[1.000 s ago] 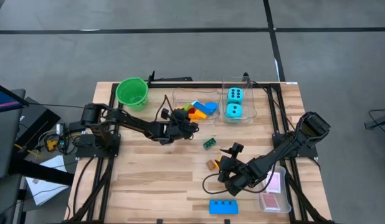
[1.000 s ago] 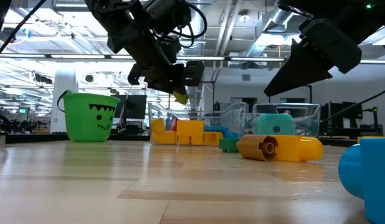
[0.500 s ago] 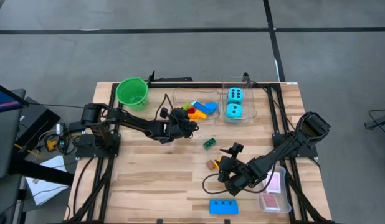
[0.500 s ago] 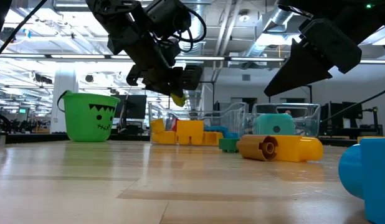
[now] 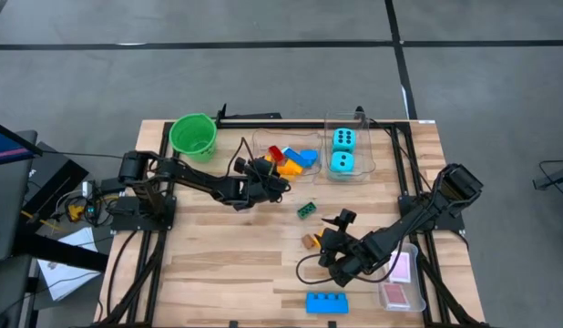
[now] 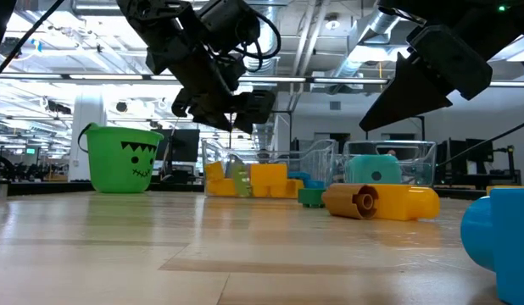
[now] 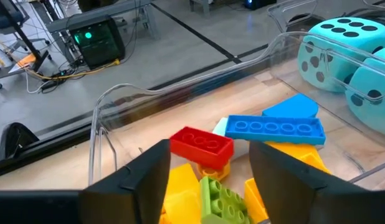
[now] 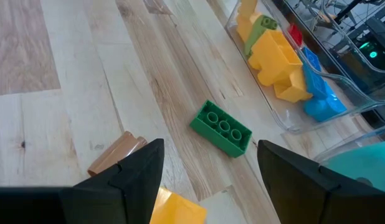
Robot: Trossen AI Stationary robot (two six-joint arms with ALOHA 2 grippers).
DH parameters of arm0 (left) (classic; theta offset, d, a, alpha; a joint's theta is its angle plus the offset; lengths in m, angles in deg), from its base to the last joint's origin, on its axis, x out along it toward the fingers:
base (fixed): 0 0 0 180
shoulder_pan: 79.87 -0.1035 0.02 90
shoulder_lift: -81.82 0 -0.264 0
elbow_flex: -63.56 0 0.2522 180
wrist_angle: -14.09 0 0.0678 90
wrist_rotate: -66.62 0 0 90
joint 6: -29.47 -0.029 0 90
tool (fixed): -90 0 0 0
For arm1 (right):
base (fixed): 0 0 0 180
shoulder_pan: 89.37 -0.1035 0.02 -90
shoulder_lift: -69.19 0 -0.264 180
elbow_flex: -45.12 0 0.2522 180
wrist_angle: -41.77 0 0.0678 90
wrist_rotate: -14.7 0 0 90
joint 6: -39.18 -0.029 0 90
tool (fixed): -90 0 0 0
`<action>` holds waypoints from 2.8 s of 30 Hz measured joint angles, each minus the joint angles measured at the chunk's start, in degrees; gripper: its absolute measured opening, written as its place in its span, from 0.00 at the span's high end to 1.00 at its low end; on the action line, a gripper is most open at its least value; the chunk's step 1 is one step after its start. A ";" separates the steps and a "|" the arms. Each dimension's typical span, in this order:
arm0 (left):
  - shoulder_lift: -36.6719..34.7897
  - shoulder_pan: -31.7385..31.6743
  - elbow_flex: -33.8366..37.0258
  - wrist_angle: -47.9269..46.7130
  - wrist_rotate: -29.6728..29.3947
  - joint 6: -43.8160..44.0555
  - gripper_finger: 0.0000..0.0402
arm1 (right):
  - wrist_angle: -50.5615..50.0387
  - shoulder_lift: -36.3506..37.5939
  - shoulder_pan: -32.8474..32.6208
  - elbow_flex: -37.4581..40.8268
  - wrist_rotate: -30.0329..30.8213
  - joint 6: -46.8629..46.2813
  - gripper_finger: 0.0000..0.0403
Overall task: Pick & Place Toys
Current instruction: Put the yellow gamepiece into the left transparent bin
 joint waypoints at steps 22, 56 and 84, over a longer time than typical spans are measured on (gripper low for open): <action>-15.32 10.55 0.04 -0.45 7.39 -7.56 0.33 | -17.74 -0.02 4.75 -0.53 -24.84 -31.50 0.38; -15.32 10.19 0.04 -0.33 7.28 -7.56 0.33 | -20.38 -0.11 -3.30 -1.79 -38.42 -42.72 0.38; -15.32 10.19 0.02 -0.42 7.30 -7.60 0.33 | -13.27 -0.11 3.78 5.53 -32.54 -20.24 0.38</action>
